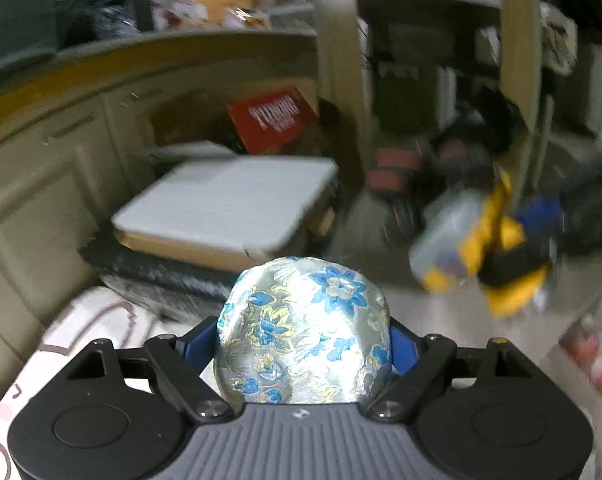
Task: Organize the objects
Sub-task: 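Lift the pouch and headlamp and carry them toward the black box, then lower the pouch and headlamp into the black box and open both grippers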
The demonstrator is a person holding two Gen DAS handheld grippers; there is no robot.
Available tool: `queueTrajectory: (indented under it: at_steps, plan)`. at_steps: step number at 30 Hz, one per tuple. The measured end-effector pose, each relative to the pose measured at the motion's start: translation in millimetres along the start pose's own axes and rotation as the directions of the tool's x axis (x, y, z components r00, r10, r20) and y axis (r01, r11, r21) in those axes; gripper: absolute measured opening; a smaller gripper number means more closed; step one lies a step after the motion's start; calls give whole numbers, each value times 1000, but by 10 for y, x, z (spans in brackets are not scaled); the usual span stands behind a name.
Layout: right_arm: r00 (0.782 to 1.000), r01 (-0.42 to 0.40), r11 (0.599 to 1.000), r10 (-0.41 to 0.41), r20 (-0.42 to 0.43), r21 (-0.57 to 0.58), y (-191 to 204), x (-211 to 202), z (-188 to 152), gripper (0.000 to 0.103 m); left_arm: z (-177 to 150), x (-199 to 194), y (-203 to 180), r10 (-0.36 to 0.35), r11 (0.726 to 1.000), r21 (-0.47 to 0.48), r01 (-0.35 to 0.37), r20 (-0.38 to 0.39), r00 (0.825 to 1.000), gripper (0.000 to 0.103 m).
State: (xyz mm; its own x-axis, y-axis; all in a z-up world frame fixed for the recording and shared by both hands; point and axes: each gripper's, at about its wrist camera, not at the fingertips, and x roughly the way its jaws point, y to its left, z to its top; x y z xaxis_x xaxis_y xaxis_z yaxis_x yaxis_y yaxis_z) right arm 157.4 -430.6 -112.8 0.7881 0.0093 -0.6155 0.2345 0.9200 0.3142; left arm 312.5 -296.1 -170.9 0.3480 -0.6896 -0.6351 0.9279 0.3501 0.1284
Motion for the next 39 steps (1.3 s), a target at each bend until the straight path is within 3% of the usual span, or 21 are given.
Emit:
queueTrajectory:
  at_steps: [6,9,10,13,25,32,35,37,39]
  plan:
    - [997,-66,998,65,-41,-17,79,163,-33,41,-396,389,-154,-56,986,147,83,-182,982,85]
    - [991,-106,994,103,-81,-27,165,298,-81,41,-543,528,-148,-60,983,156,100,-242,968,87]
    - [990,-113,993,110,-94,-28,188,331,-99,41,-579,550,-135,-56,984,148,97,-257,965,94]
    - [985,-121,992,115,-130,-40,253,442,-155,41,-647,485,-98,-21,989,135,53,-234,972,102]
    - [956,-174,982,151,-252,-75,481,960,-245,41,-801,-142,103,-33,998,42,42,-182,983,103]
    - [939,-100,985,45,-340,-144,545,1446,-381,41,-909,-238,246,8,999,-41,-16,-202,979,103]
    - [941,-75,986,22,-338,-146,519,1512,-392,43,-939,-257,285,2,997,-81,-18,-197,980,103]
    - [947,-48,987,-3,-320,-150,517,1462,-359,69,-948,-283,283,3,995,-95,-22,-192,981,103]
    - [960,-44,989,3,-281,-140,498,1365,-300,75,-954,-304,289,3,994,-111,-25,-191,982,103]
